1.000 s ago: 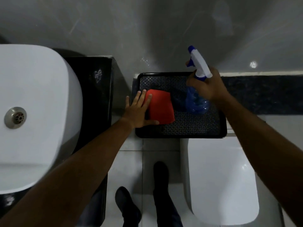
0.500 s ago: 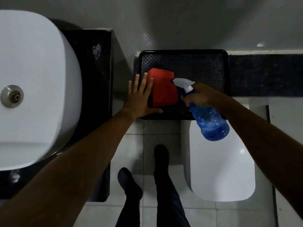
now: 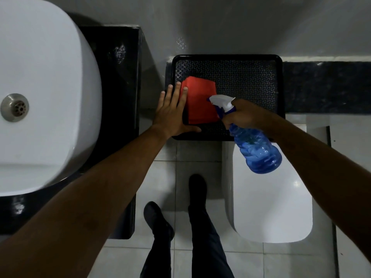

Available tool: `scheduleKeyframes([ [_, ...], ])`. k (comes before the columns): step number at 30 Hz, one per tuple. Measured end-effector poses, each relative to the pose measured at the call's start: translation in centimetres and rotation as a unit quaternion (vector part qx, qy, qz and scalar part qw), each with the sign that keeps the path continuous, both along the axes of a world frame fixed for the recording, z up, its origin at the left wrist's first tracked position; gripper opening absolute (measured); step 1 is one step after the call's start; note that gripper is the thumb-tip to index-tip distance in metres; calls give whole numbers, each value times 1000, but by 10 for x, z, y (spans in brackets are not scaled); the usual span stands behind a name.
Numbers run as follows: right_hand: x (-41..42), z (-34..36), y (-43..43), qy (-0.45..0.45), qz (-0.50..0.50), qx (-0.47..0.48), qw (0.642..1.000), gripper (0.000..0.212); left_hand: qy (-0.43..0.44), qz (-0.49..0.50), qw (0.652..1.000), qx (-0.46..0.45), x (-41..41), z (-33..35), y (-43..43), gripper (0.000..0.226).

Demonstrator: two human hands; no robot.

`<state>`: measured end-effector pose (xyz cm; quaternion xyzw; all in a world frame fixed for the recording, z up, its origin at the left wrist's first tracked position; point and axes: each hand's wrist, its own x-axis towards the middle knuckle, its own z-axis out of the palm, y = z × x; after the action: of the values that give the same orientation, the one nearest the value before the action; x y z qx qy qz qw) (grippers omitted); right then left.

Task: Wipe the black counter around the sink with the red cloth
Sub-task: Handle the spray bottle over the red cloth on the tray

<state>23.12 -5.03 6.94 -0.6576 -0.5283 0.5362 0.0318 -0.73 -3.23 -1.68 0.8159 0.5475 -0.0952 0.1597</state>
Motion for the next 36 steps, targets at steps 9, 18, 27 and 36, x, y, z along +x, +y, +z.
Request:
scheduleKeyframes([
  [9,-2,6,15,-28,-12,33,999,21,9,12,1000,-2,2,3,-1,147],
  [18,11,5,9,-38,-43,57,997,22,12,12,1000,-2,2,4,-2,147],
  [27,17,-8,-22,-52,5,25,998,17,11,14,1000,-14,4,5,-1,148],
  [36,-5,-6,-23,-31,18,46,998,15,14,17,1000,-13,4,4,-2,148],
])
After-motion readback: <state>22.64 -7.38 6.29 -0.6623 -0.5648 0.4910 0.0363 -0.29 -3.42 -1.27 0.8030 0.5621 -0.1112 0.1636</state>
